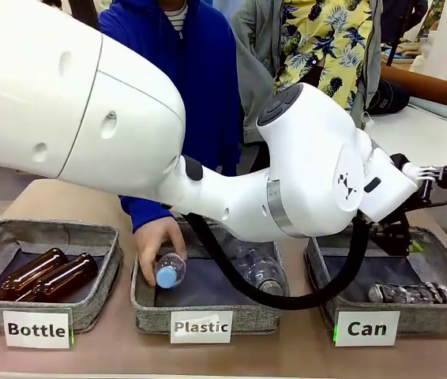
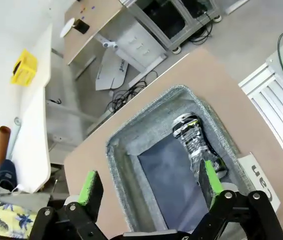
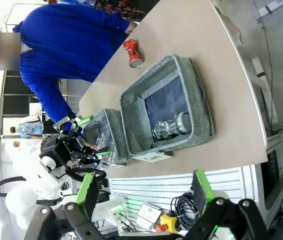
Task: Sort the can waste into the basket.
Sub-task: Pick up the can waste from the table and place it in the right Fabric basket.
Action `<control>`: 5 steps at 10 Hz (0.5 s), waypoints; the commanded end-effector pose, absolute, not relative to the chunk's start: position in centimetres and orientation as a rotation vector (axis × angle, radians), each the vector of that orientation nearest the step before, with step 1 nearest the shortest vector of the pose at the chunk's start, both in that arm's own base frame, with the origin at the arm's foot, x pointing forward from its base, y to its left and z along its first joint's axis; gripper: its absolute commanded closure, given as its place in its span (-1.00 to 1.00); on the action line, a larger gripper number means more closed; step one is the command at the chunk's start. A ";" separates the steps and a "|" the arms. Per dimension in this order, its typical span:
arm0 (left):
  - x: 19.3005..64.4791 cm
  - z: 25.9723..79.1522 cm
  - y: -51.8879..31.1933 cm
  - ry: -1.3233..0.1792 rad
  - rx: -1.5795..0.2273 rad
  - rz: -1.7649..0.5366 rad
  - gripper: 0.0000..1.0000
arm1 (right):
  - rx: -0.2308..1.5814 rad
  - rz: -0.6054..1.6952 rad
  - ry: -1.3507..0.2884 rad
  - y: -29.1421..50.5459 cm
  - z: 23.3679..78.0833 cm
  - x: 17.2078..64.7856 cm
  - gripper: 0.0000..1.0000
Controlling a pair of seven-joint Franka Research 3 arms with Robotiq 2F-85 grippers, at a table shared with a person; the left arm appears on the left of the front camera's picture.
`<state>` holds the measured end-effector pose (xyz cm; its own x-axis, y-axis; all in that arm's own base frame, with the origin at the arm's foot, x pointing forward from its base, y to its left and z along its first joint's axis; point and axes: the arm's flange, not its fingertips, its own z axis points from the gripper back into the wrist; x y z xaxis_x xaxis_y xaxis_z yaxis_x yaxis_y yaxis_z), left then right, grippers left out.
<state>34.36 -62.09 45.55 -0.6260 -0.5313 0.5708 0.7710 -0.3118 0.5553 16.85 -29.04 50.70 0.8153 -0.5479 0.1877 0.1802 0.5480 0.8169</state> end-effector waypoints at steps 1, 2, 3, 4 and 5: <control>34.2 46.5 -63.0 -1.051 -0.366 -1.988 -1.00 | 0.912 -0.467 -0.455 -29.0 51.0 17.0 -1.00; 34.4 46.6 -62.7 -1.029 -0.392 -1.983 -1.00 | 0.894 -0.449 -0.455 -29.0 50.7 16.8 -1.00; 34.7 46.9 -61.6 -0.910 -0.390 -1.954 -1.00 | 0.901 -0.477 -0.438 -28.8 50.7 17.6 -1.00; 34.9 47.8 -59.4 -0.809 -0.426 -1.899 -1.00 | 0.904 -0.506 -0.441 -27.7 50.9 19.5 -1.00; 35.3 48.9 -56.9 -0.734 -0.483 -1.832 -1.00 | 0.913 -0.441 -0.478 -25.5 50.4 22.1 -1.00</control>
